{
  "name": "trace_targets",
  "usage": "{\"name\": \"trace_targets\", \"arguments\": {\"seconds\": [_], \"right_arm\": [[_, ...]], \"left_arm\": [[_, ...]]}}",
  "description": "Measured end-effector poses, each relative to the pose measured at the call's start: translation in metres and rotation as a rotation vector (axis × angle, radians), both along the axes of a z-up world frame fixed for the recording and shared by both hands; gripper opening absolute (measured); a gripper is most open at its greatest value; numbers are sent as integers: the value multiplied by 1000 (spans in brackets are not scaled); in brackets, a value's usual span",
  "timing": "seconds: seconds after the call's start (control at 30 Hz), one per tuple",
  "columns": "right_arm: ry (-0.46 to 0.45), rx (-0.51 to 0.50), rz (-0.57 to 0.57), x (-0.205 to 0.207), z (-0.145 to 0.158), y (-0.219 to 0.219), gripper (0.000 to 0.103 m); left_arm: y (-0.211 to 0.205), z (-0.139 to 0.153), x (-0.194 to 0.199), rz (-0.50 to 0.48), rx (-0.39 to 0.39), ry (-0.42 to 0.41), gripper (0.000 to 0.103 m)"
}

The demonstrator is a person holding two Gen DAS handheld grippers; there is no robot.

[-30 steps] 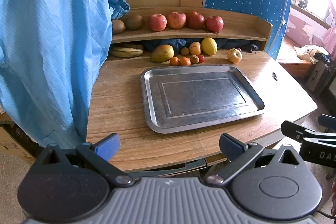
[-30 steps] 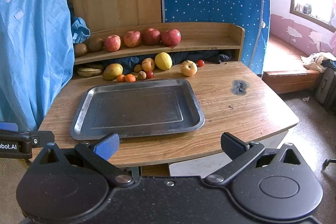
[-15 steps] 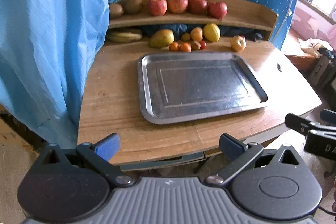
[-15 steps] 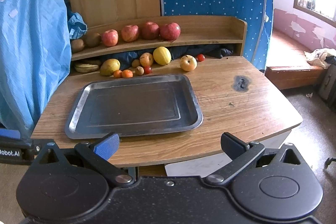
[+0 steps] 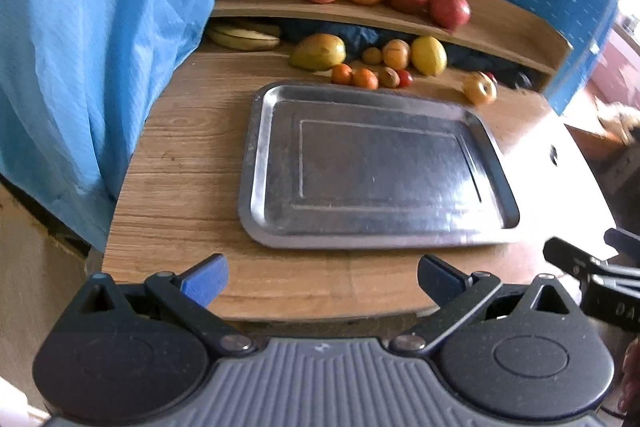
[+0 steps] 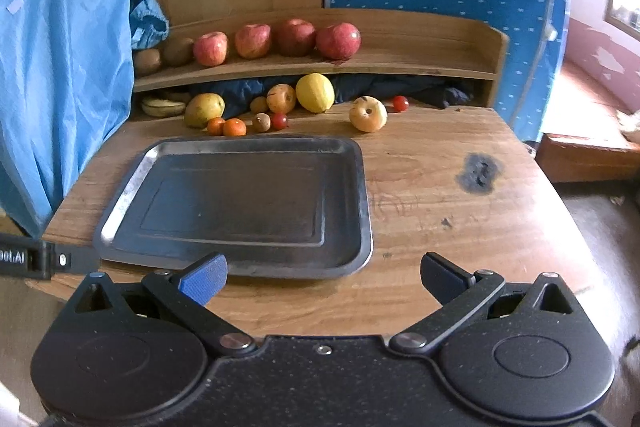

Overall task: Organize fruits
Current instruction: 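Reach the left tool to the yellow pear while the right tool reaches a small orange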

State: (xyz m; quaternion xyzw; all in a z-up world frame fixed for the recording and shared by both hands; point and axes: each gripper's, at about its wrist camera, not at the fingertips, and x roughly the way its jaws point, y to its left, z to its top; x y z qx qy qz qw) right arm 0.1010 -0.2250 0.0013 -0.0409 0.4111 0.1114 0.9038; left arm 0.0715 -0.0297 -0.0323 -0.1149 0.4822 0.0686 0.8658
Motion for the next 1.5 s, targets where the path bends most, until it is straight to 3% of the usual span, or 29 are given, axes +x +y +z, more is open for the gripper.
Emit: {"name": "trace_targets", "arguments": {"seconds": [0.23,0.47,0.6,0.77,1.1,1.5], "right_arm": [[46,-13,95,45,-8,-11,103],[81,2,150,73,-15,-7,103],[96,7,161,86,-20,-1,103],[100,3,152,101,-25,15,103],[92,-40,128,132,-35,60,103],[110,-77,116,162,-49,111,103]], "left_arm": [[-5,2,24,132,-21,-32,103],[4,5,39,194,-161,-59,103],[13,6,52,202,-176,-76,103],[28,1,77,150,-150,-55,103],[47,-14,145,-68,-61,-20,103],[79,-24,202,-175,90,-13,103]]}}
